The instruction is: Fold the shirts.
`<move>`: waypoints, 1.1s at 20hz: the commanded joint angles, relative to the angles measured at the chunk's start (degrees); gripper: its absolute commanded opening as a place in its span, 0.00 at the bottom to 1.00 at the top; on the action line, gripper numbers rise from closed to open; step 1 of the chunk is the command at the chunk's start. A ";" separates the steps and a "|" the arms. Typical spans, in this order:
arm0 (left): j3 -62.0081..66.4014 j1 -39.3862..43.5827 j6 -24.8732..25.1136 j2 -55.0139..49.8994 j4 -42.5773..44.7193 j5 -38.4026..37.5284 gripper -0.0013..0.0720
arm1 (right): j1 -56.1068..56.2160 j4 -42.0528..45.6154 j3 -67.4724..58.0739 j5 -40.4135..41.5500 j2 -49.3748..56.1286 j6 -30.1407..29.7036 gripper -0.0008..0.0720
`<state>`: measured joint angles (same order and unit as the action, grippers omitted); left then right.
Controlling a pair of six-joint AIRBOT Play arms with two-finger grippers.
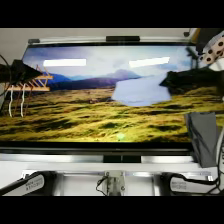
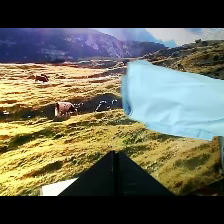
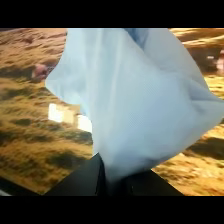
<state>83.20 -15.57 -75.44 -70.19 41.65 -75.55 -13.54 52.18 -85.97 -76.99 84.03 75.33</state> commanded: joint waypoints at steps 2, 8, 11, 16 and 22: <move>-0.02 0.02 -0.04 0.04 0.00 -0.15 0.07 | -15.54 10.27 -0.50 -6.40 -7.82 2.05 0.13; -0.02 1.01 -0.02 0.04 0.00 -0.15 0.07 | -31.89 14.69 -0.50 -9.16 -12.17 2.89 0.13; -0.02 1.64 -0.02 0.04 0.00 -0.15 0.07 | -36.76 16.92 -0.50 -12.24 -12.17 2.84 0.13; -0.02 2.99 -0.04 0.04 0.00 -0.15 0.07 | -41.57 17.73 -0.50 -10.16 -12.17 6.62 0.13; -0.02 3.80 -0.02 0.04 0.00 -0.15 0.07 | -44.68 22.23 -0.50 -13.92 -12.57 9.11 0.13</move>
<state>83.20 -12.08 -75.48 -70.19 41.63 -75.75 -56.42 71.61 -86.41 -88.16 71.77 83.35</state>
